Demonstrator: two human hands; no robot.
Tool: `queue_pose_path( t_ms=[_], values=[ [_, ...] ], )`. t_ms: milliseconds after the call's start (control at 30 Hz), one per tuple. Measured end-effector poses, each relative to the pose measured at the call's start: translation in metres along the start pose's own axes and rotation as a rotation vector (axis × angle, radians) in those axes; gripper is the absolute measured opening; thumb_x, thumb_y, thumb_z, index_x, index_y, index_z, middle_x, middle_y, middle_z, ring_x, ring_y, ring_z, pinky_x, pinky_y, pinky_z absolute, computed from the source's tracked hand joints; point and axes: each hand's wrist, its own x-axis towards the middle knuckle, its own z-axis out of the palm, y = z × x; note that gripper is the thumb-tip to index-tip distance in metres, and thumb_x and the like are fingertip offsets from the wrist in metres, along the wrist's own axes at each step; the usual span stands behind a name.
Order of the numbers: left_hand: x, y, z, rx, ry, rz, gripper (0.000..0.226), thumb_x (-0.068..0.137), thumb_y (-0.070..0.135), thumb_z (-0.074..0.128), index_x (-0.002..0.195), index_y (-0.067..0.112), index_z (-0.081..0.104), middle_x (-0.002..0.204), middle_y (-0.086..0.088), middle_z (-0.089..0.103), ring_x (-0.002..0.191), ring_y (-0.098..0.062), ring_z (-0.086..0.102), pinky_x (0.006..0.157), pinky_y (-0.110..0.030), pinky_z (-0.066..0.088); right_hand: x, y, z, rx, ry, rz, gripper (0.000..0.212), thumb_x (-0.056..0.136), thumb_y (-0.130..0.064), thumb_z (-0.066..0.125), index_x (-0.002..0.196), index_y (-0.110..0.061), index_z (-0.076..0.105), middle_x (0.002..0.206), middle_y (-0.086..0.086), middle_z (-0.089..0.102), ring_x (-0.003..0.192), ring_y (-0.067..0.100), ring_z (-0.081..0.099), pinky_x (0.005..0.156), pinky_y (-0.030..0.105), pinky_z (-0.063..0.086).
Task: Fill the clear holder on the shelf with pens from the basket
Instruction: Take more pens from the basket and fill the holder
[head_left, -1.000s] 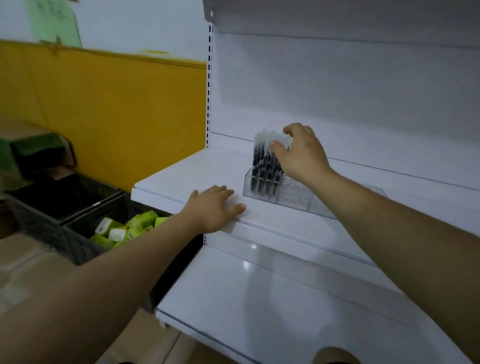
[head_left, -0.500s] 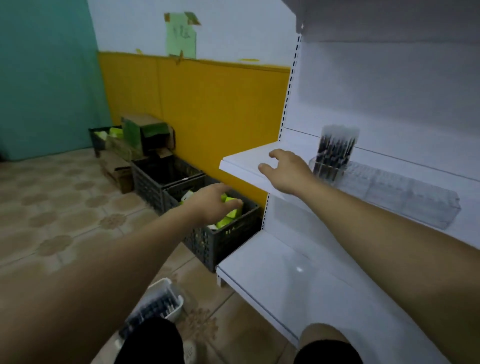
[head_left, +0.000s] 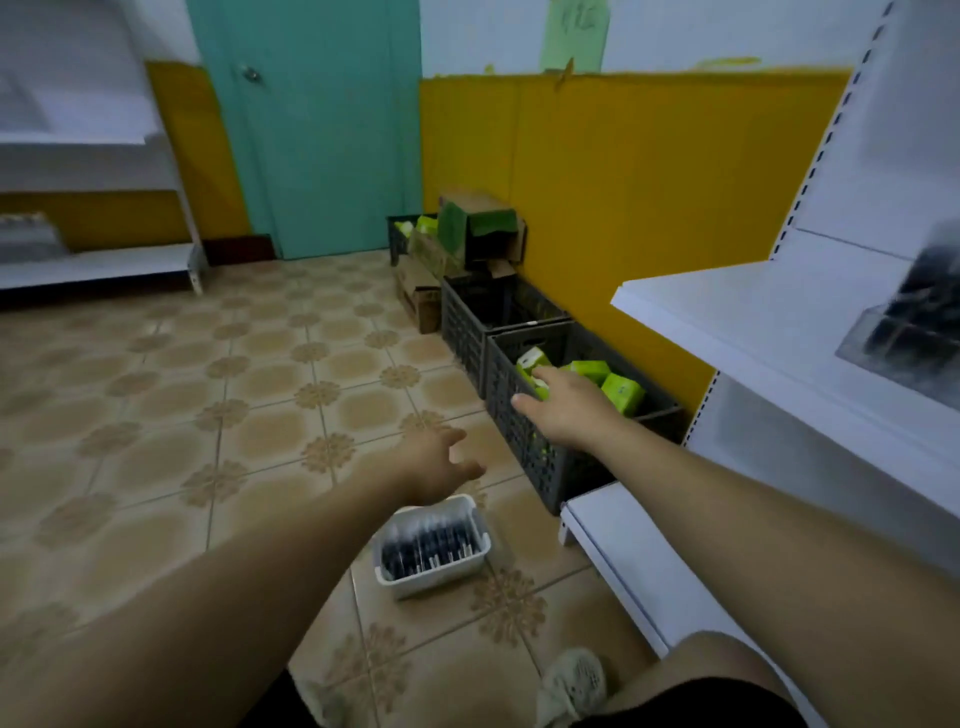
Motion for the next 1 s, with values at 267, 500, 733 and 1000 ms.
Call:
queue_pose_path(
  t_ms=[267,500,733,1000],
  values=[
    [0.045,-0.115,0.06,-0.117,-0.149,-0.29,0.07,0.094,0.049,0.051,0.15,0.016,0.027,0.154,-0.006,0.033,0.134,-0.025,0.041,0.107,-0.035,0.035,0.086,0.015,0.132,-0.018,-0.278,0.04,0.066,0.097,-0.048,0.045,0.15,-0.014,0.026,0.155,0.008,0.03,0.137,0.03,0.035,0.105,0.036,0.034],
    [0.128,-0.196,0.127,-0.194,-0.302,-0.379,0.062,0.096,0.039,0.053,0.147,0.012,0.031,0.151,-0.011,0.036,0.134,-0.028,0.04,0.105,-0.034,0.035,0.158,0.06,0.259,-0.003,-0.48,0.162,0.066,0.098,-0.046,0.044,0.151,-0.012,0.024,0.154,0.008,0.031,0.133,0.028,0.042,0.102,0.034,0.039],
    [0.222,-0.261,0.216,-0.216,-0.373,-0.425,0.069,0.094,0.044,0.055,0.149,0.013,0.029,0.151,-0.012,0.035,0.129,-0.029,0.045,0.101,-0.035,0.04,0.221,0.101,0.368,-0.01,-0.65,0.241,0.065,0.1,-0.043,0.043,0.152,-0.013,0.018,0.145,0.015,0.043,0.124,0.031,0.05,0.1,0.043,0.044],
    [0.267,-0.284,0.298,-0.319,-0.23,-0.617,0.076,0.091,0.045,0.058,0.15,0.013,0.024,0.158,-0.011,0.012,0.139,-0.032,0.03,0.11,-0.039,0.032,0.266,0.124,0.455,0.0,-0.684,0.241,0.069,0.098,-0.046,0.045,0.152,-0.012,0.018,0.132,0.017,0.053,0.078,0.02,0.054,0.063,0.028,0.04]
  ],
)
